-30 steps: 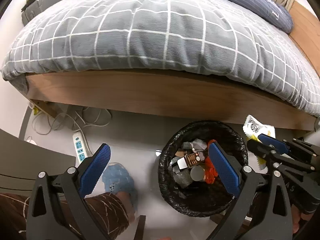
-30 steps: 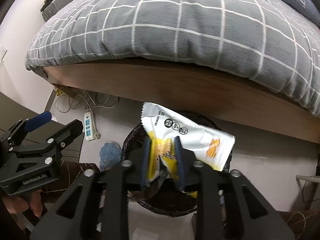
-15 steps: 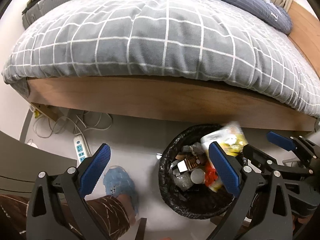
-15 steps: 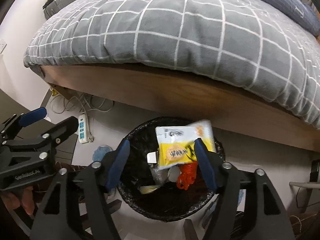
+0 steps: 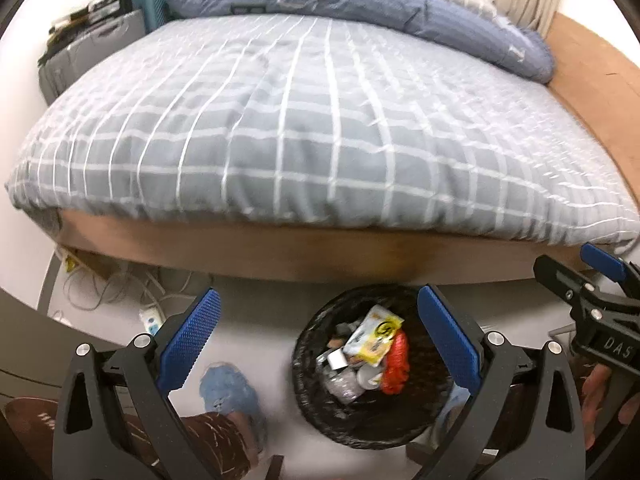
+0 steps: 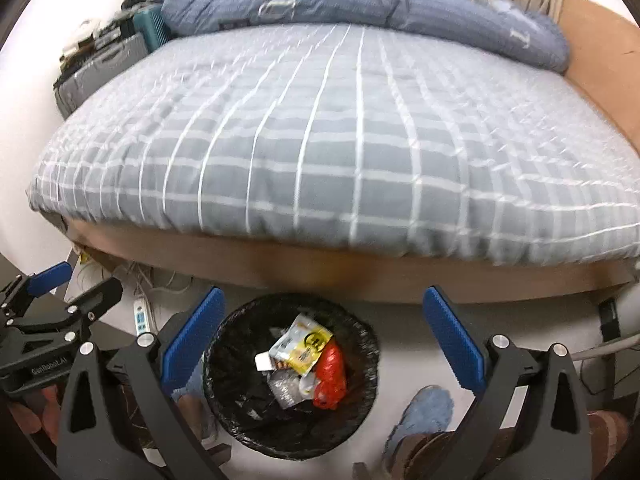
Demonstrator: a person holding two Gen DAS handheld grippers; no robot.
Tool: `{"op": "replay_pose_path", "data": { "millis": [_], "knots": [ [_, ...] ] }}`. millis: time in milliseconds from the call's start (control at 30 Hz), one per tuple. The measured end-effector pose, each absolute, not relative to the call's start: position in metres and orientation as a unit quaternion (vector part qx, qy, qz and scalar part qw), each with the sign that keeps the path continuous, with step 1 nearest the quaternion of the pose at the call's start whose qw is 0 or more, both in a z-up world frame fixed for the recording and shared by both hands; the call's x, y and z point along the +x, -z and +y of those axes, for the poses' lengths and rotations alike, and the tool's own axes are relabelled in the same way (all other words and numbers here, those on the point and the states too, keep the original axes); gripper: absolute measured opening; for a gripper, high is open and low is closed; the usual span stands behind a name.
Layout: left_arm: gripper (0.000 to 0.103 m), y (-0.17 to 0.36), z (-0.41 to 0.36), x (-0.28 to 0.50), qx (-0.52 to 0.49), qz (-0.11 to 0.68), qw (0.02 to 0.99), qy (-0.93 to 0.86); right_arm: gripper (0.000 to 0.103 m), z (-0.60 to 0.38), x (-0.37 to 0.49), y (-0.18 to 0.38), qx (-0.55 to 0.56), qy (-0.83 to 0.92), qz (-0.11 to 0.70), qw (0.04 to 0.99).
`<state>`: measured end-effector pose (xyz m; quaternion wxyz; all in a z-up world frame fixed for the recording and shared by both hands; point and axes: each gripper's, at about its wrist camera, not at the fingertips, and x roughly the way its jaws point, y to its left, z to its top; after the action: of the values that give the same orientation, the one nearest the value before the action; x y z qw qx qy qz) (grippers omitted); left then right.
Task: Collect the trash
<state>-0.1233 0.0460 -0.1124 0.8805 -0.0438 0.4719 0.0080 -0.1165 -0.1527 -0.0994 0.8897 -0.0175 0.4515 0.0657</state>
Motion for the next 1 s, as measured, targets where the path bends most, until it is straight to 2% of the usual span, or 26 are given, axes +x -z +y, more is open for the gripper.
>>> {"op": "replay_pose_path", "data": {
  "millis": [433,667,1000],
  "knots": [
    [0.097,0.016,0.009,-0.15,-0.031,0.421,0.906,0.034,0.095,-0.182,-0.163,-0.006,-0.02,-0.021,0.377,0.926],
    [0.097,-0.007,0.007,-0.171,-0.032,0.405,0.913,0.035,0.095,-0.186,-0.184,-0.021,-0.016,-0.019,0.366,0.93],
    [0.097,-0.008,0.009,-0.181,-0.033,0.405,0.913,0.034,0.095,-0.185,-0.19,-0.022,-0.014,-0.021,0.367,0.93]
  ]
}}
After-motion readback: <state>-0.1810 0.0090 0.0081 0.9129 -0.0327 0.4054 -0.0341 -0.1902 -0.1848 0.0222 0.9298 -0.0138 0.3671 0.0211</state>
